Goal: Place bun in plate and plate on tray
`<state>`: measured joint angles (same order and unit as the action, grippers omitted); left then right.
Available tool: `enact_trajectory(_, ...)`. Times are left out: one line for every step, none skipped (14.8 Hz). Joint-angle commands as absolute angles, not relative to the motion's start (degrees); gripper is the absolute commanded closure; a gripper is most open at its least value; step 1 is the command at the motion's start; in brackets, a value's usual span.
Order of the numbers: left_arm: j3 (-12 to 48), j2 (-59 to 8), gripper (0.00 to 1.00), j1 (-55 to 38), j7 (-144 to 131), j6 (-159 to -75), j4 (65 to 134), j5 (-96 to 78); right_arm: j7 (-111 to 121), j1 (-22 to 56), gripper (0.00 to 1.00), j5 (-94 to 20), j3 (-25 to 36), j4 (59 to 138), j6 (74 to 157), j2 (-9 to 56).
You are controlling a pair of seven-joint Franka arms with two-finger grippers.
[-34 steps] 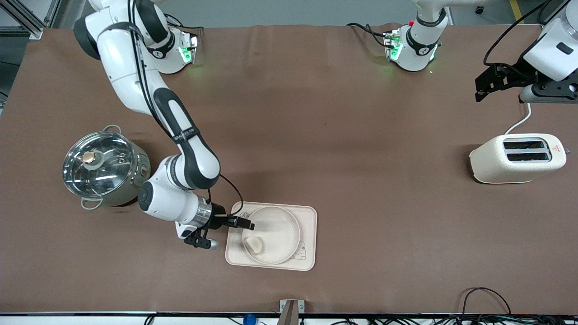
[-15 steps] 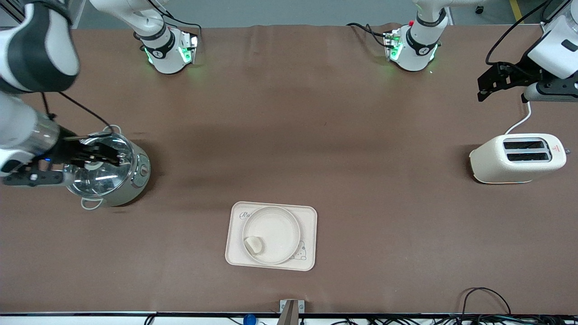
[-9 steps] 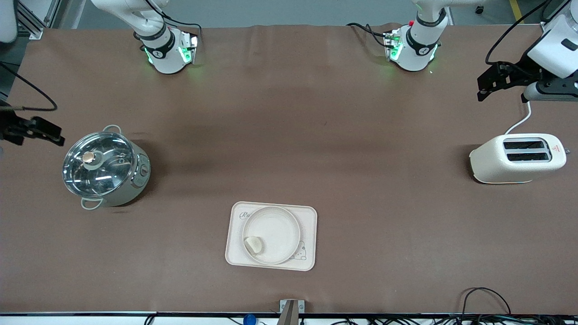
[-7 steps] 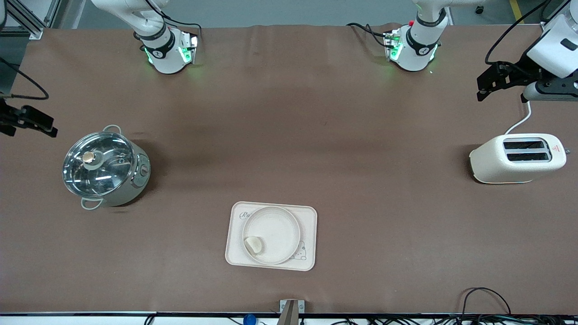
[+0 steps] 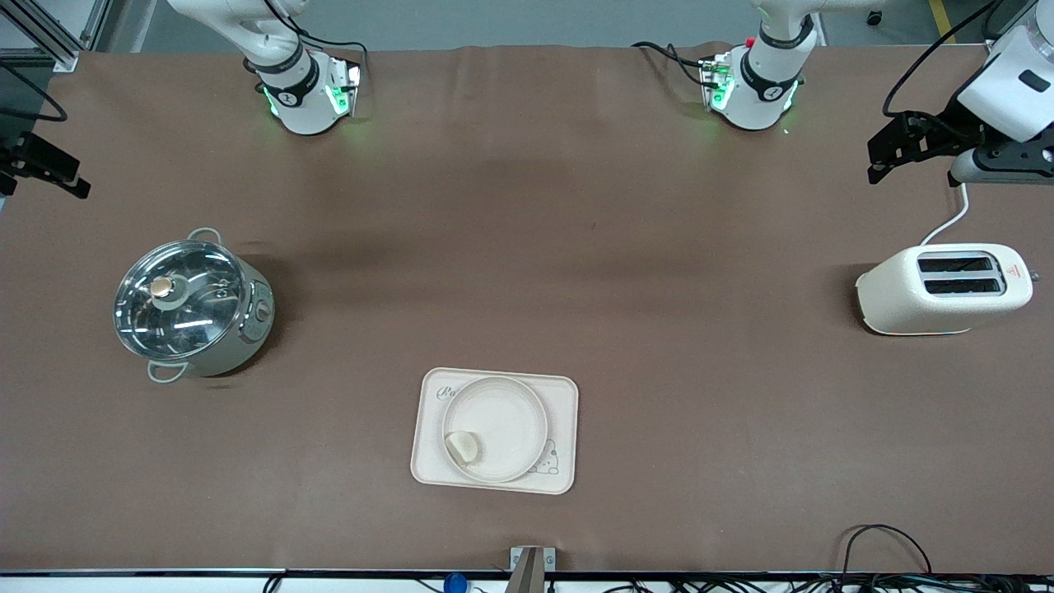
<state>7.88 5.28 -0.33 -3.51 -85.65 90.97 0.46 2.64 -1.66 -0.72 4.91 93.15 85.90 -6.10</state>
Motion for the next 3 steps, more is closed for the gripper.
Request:
enact_trajectory(7.7, 5.4, 0.0, -0.4, -2.9, -84.8, 89.7, -0.4, 2.8, -7.1, 0.0, -2.5, -0.6, 95.2, 85.7, -8.0)
enact_trajectory(7.7, 5.4, 0.0, -0.3, -2.9, -84.8, 89.6, -0.4, 2.8, -6.8, 0.0, -2.5, -0.6, 95.1, 85.7, -8.0)
enact_trajectory(7.7, 5.4, 0.0, -0.3, -2.8, -84.6, 89.6, -0.4, 2.8, -6.1, 0.0, -2.5, -0.5, 95.0, 85.8, -8.0)
